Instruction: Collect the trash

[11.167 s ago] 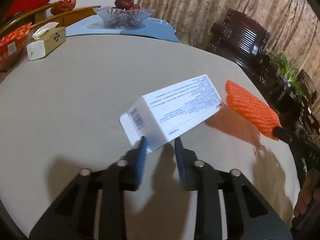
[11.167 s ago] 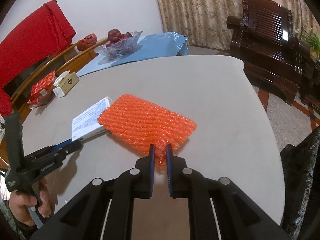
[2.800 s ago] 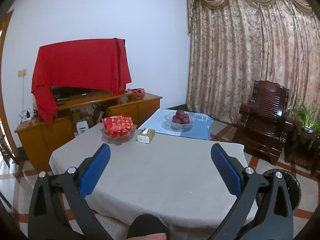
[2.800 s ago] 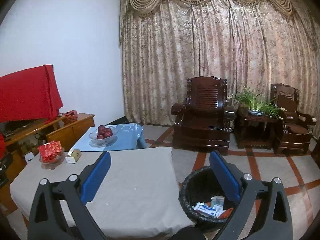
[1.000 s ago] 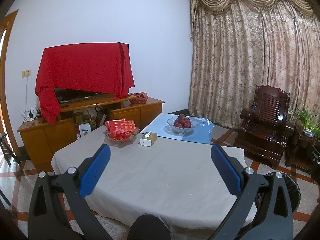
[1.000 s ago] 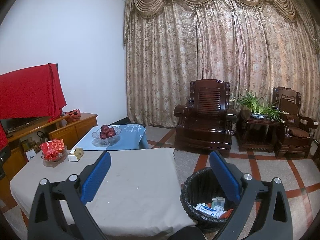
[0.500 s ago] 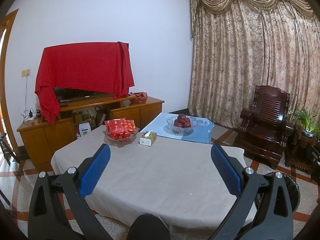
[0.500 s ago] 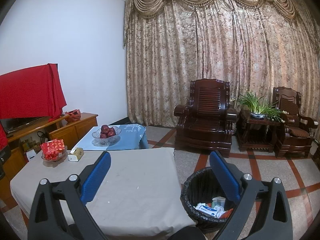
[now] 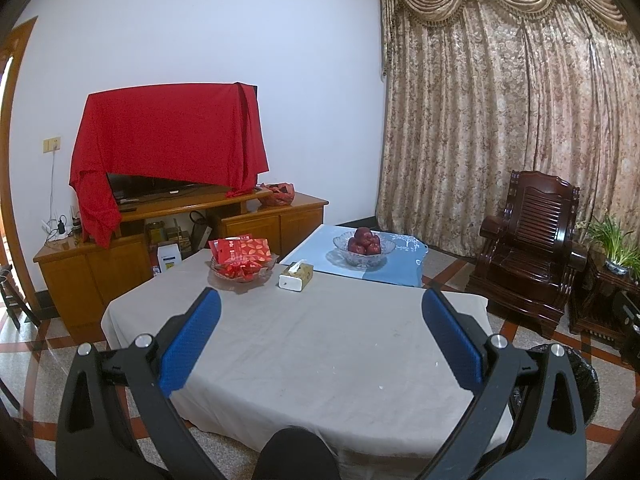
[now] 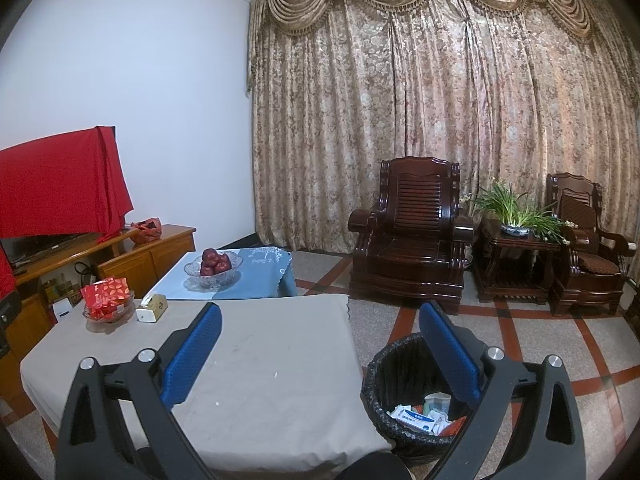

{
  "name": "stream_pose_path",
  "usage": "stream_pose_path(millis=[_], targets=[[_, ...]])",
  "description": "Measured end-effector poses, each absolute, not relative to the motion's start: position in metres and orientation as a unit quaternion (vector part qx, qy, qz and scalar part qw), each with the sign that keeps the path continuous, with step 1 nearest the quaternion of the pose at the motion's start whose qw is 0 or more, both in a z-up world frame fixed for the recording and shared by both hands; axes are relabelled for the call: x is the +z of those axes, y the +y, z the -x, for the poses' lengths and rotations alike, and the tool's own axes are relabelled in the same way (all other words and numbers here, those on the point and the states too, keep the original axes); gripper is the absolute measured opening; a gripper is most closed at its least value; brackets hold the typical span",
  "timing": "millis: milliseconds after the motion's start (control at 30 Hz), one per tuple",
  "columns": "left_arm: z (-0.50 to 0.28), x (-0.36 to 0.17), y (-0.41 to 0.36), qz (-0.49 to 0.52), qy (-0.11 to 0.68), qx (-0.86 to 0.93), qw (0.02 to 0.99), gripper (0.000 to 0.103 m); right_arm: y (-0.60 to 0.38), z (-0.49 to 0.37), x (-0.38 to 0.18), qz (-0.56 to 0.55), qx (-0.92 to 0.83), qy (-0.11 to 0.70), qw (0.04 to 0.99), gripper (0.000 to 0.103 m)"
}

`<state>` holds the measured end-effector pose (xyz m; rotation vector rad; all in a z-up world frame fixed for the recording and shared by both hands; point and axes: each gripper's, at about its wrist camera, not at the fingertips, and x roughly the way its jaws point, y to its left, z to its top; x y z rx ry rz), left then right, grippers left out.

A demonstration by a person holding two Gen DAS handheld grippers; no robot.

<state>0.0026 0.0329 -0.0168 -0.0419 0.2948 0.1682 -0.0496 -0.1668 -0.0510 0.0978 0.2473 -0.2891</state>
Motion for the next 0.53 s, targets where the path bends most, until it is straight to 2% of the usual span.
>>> stream_pose_path(millis=[533], targets=[[0.006, -0.021, 0.013, 0.019, 0.143, 0.081, 0.986, 0.098, -0.167, 0.051, -0.051, -0.050, -0.143, 0.123, 0.981, 0.097]])
